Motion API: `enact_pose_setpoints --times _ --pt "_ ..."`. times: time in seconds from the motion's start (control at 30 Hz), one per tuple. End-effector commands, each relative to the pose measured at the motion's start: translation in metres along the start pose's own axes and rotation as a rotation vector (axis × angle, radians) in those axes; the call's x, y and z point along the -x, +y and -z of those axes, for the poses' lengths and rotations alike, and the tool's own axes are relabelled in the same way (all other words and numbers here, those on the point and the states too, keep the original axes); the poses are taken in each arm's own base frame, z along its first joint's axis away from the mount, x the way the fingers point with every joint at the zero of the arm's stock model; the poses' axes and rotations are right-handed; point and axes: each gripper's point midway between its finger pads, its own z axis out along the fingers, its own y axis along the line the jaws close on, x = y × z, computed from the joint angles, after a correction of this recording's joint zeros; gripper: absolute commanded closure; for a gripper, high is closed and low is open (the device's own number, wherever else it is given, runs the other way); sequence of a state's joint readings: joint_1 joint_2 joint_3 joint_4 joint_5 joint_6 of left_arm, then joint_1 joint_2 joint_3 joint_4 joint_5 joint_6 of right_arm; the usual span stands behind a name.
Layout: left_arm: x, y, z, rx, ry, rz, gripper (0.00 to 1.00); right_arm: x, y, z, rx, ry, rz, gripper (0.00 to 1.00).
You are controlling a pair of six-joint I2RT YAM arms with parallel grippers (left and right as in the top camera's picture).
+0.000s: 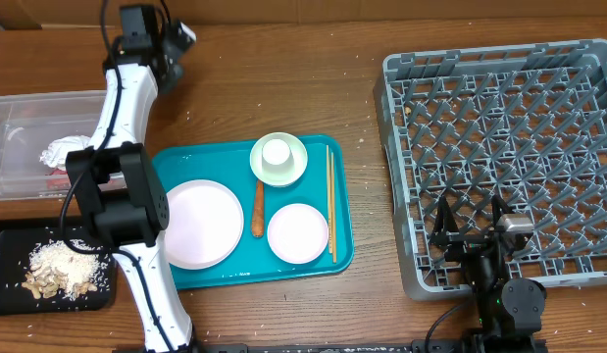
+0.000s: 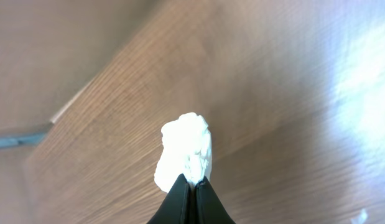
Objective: Sort waste into correct bins and load items into the dishwasher
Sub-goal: 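Carry the tissue left and release it into the clear bin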
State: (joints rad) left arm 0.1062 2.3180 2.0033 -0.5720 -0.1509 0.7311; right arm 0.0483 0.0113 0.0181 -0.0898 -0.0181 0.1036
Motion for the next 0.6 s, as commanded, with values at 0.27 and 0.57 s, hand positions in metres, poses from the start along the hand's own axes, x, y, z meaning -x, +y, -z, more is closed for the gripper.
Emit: enact_pose_setpoints --times 0.27,0.57 --pt "-0.077 0.119 0.177 0.254 0.087 1.016 0.96 -0.002 0.001 0.0 0.003 -0.003 0.004 0.0" --pt "-0.21 0.108 0.136 0.193 0.431 1.421 0.9 -0.002 0.001 0.0 0.003 -0.003 0.004 0.0"
